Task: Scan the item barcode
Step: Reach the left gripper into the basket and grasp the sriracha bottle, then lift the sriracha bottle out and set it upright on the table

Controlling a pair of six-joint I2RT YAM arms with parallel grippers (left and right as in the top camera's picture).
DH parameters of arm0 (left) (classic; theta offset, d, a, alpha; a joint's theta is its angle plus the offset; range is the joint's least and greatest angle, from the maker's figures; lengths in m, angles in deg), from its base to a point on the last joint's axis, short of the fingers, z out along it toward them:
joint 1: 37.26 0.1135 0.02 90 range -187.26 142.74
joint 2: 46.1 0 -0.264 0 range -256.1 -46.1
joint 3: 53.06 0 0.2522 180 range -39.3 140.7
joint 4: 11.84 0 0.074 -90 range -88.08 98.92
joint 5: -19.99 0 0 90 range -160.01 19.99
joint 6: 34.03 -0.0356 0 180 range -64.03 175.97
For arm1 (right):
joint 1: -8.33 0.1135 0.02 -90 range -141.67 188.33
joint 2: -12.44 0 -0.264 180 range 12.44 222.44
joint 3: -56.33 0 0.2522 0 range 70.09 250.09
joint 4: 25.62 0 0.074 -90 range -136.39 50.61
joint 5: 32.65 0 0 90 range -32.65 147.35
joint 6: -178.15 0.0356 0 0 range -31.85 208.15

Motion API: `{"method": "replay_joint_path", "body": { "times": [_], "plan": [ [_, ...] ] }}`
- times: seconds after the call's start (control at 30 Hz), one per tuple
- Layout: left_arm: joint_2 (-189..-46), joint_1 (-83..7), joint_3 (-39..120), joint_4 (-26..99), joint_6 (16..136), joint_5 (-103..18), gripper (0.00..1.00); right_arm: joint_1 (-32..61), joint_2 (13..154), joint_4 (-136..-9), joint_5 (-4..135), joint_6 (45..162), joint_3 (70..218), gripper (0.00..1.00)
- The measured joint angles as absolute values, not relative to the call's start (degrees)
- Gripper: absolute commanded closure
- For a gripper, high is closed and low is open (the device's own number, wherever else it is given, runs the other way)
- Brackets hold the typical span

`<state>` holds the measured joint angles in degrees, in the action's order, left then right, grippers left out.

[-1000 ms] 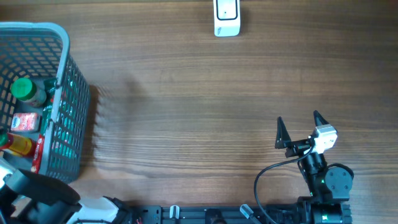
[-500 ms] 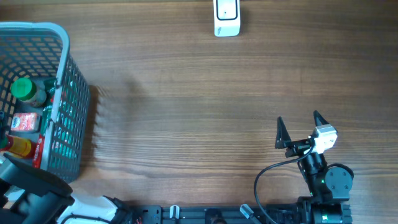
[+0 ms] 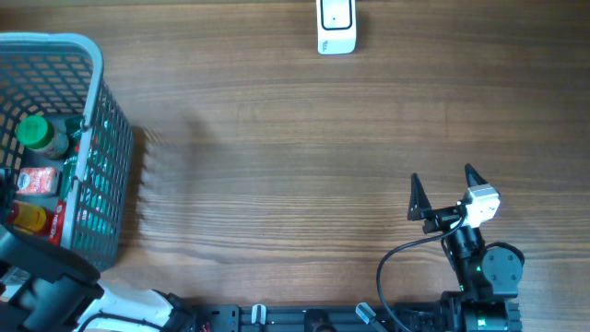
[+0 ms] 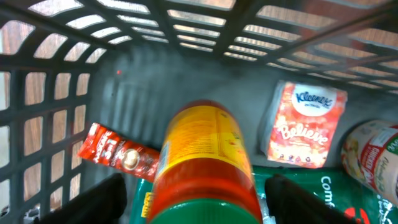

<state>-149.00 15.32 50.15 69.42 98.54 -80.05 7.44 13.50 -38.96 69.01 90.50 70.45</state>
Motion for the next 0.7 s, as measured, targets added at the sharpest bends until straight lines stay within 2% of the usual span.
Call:
{"method": "replay_joint_path", "body": {
  "times": [0.07, 0.2, 0.37, 0.57, 0.67, 0.7],
  "plan": [
    [-149.1, 15.3, 50.2, 69.4, 98.1, -80.3, 0.57, 7.4, 13.5, -38.9, 69.0, 90.5, 70.4, 0.00],
    [-149.1, 15.3, 50.3, 69.7, 98.3, -80.4, 0.61, 7.4, 13.5, -38.9, 69.0, 90.5, 70.4, 0.00],
    [-148.2, 15.3, 50.1, 70.1, 98.3, -79.7, 0.62, 7.4, 13.5, -38.9, 69.0, 90.5, 70.4, 0.00],
    [-137.1, 15.3, 49.9, 68.7, 98.3, -75.4, 0.62, 7.4, 13.5, -38.9, 69.0, 90.5, 70.4, 0.00],
    [-133.0, 15.3, 50.5, 67.3, 98.3, -70.7, 0.62, 7.4, 13.5, -38.9, 69.0, 90.5, 70.4, 0.00],
    [-130.4, 15.3, 51.5, 65.6, 98.3, -65.7, 0.61, 7.4, 13.5, -38.9, 69.0, 90.5, 70.4, 0.00]
  ]
}}
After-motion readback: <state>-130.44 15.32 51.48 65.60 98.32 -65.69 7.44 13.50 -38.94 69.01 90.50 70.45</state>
